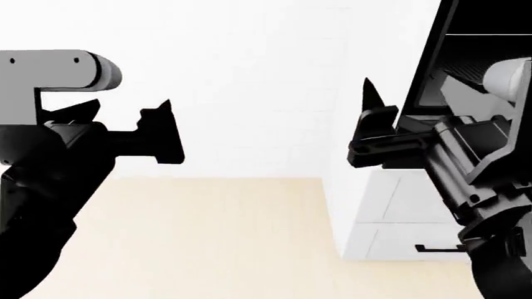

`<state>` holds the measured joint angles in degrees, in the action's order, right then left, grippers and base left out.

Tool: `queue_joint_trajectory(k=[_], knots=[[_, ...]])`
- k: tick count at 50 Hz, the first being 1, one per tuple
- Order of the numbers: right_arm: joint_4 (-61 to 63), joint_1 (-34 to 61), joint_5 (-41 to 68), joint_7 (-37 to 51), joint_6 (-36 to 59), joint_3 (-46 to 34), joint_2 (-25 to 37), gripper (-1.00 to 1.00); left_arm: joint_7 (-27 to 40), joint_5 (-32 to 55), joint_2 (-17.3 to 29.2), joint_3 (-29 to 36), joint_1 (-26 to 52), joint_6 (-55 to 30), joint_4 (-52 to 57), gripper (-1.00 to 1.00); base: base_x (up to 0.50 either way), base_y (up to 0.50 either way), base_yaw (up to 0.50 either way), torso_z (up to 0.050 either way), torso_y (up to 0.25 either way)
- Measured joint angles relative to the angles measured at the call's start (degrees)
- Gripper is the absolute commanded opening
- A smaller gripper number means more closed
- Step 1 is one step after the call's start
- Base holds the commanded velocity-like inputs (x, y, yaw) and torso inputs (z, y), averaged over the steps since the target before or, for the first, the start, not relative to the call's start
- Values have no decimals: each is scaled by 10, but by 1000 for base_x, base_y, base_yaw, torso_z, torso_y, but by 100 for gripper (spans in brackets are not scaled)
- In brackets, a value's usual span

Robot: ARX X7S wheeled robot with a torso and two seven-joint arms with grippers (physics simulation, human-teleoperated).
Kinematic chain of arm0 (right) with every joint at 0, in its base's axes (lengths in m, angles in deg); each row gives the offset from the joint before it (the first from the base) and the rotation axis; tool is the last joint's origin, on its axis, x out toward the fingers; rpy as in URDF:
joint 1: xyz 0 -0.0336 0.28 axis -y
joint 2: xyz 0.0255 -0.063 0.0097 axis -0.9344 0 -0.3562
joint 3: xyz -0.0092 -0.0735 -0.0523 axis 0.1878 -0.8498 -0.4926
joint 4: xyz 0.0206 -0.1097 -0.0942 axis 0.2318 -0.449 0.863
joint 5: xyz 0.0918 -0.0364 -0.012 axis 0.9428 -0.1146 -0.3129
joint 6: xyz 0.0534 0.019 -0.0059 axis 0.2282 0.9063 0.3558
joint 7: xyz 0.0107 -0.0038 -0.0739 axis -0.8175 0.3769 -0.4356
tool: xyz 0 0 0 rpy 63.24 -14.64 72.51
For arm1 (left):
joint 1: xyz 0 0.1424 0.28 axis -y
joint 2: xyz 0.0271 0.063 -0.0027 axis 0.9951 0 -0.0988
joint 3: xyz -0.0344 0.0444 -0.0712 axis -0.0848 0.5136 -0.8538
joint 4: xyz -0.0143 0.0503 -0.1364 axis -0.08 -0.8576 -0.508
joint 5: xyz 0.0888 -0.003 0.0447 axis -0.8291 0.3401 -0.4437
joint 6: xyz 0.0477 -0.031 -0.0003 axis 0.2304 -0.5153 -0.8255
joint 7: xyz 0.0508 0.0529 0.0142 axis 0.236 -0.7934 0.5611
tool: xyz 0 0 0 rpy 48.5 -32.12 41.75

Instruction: Fully slide the bottom oven rack out.

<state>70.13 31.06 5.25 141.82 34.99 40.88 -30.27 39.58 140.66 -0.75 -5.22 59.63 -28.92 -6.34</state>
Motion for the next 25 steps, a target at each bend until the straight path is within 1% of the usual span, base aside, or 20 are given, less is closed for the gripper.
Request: queue_joint_trajectory(k=[8, 19, 21, 25], knots=[[-53, 122, 146, 112, -9, -70, 59, 100, 68, 107, 48, 51, 98, 27, -35, 100, 0, 0, 0, 0, 0], [-136, 253, 276, 198, -43, -158, 112, 100, 112, 207, 99, 147, 239, 70, -98, 100, 0, 0, 0, 0, 0], [-147, 274, 292, 209, -47, -172, 119, 100, 115, 219, 107, 162, 259, 78, -107, 100, 0, -248, 0, 0, 0], [-166, 307, 323, 226, -57, -198, 132, 100, 119, 240, 122, 186, 289, 94, -122, 100, -25, -489, 0, 0, 0]])
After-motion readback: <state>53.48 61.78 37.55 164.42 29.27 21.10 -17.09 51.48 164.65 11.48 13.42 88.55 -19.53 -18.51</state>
